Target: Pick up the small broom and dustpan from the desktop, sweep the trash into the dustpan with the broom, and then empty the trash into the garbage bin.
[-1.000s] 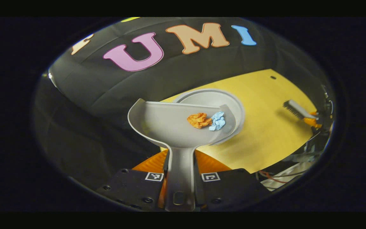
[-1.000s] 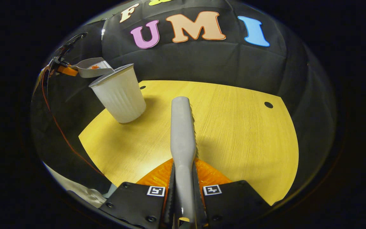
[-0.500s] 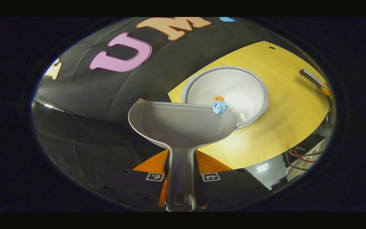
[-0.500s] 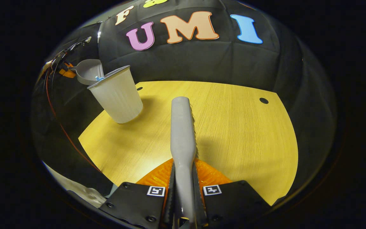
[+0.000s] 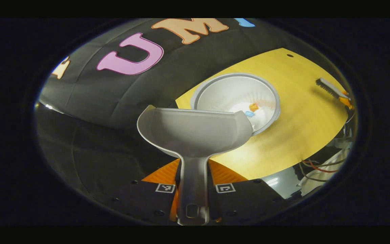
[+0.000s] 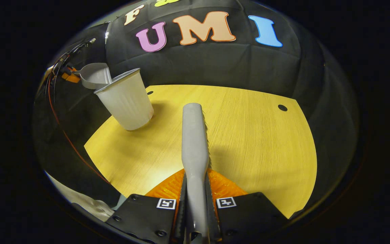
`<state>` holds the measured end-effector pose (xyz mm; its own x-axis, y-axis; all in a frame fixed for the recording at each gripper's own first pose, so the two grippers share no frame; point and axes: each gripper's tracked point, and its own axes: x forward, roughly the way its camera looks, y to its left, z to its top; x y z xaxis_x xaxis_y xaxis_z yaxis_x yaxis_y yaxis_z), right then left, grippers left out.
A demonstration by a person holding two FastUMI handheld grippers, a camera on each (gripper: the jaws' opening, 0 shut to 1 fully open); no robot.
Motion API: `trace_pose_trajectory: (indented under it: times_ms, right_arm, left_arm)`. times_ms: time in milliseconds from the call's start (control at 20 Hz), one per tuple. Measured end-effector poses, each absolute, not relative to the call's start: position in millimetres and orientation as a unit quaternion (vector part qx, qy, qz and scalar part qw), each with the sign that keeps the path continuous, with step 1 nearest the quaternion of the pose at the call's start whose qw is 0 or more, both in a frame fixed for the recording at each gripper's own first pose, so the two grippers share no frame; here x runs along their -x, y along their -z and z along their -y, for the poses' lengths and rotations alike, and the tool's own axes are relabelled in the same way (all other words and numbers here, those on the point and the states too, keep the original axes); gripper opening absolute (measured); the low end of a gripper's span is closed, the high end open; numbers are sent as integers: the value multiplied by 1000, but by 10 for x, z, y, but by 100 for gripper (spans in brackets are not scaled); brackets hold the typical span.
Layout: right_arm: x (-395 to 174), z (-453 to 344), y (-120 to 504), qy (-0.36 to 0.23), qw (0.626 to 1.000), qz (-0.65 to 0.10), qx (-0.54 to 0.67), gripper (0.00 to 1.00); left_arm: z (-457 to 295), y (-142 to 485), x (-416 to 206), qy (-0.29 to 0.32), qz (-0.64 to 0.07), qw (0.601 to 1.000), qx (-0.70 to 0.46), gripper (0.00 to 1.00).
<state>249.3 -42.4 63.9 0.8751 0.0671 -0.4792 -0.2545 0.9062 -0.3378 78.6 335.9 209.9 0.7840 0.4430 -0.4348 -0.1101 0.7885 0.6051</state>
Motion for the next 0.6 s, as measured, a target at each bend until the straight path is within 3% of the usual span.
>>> trace_pose_trajectory:
  times_ms: [300,500,600]
  right_arm:
    - [-2471,454,-592,-88,952,-233,178,29]
    - [-2474,560,-519,-67,963,-231,121,29]
    - [-2480,591,-473,-65,966,-233,96,29]
  left_arm:
    - [-2309,-2358,-783,-51,-154,955,-246,29]
    - [-1185,-1926,-951,40,-113,960,-252,29]
    - [-743,-1488,-1089,87,-129,959,-235,29]
